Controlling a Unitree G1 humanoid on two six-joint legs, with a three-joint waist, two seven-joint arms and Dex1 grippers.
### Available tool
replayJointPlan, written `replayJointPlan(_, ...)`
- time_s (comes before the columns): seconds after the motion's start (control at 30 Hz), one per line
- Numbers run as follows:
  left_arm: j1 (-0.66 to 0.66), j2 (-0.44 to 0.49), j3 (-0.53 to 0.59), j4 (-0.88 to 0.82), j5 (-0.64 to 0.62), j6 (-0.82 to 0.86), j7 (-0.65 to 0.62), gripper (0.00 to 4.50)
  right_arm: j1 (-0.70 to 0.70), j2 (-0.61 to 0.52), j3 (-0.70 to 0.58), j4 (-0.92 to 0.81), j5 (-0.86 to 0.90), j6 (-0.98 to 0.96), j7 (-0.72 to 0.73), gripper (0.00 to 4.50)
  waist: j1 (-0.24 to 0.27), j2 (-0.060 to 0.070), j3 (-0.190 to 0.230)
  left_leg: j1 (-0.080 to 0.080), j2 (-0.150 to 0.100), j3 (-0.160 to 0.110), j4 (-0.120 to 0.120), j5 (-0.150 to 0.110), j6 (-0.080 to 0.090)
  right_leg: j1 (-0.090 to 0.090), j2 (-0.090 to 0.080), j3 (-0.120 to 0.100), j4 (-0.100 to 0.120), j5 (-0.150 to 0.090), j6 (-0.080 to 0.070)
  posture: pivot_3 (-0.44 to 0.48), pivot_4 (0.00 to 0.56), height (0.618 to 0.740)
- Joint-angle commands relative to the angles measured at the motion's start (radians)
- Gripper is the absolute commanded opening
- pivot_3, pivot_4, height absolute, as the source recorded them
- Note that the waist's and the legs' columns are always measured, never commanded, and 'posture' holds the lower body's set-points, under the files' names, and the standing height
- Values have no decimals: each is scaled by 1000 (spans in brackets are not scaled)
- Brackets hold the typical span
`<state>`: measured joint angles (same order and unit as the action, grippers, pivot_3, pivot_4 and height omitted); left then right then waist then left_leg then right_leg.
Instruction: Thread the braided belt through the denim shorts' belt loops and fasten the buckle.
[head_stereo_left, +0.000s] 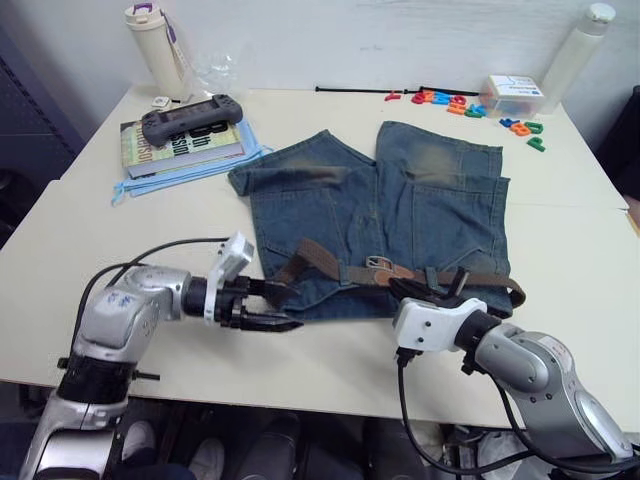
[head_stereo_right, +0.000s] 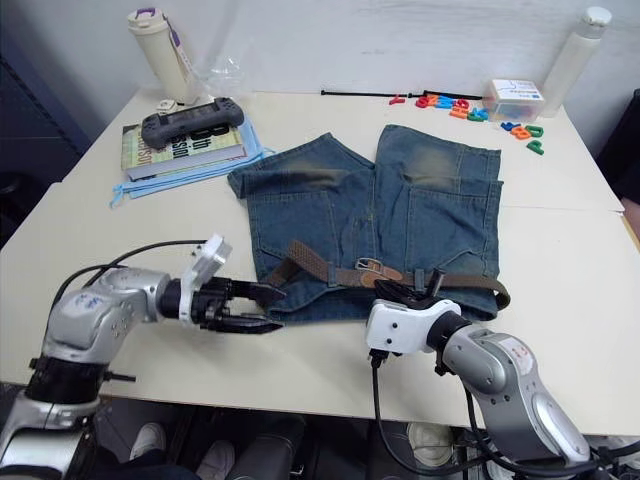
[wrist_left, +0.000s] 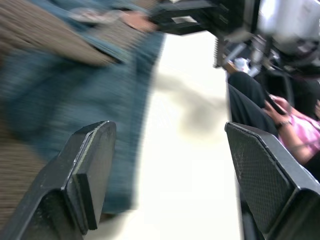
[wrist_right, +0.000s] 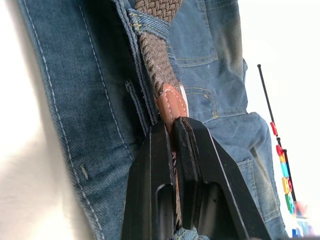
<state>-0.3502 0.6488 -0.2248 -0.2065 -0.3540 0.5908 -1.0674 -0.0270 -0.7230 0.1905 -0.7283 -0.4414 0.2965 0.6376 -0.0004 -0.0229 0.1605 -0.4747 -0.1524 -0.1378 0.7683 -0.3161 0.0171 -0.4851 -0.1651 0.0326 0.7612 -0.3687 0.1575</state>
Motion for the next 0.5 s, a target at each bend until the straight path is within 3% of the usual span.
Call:
replayJointPlan(0.03,59,80,-67,67,126,-128,-26,3834,-19,-15,-72,-61,6,-23,9,0,0,0,-1,0,0,0,0,0,0,0,0,0,0,0,0,0,150,655)
replayJointPlan(0.3,116,111,-60,69,141,-171,-7,3834,-65,-18,-116,-46,-10,-49,6,0,-2,1,-3,2,1,0,0,-1,0,2,0,0,0,-1,-1,0,150,655)
replayJointPlan(0.5,158,134,-29,64,137,-189,1,3834,-120,-97,-275,15,80,-93,55,0,-4,1,-4,4,2,2,-1,-3,4,2,1,-1,1,-1,-1,0,150,655)
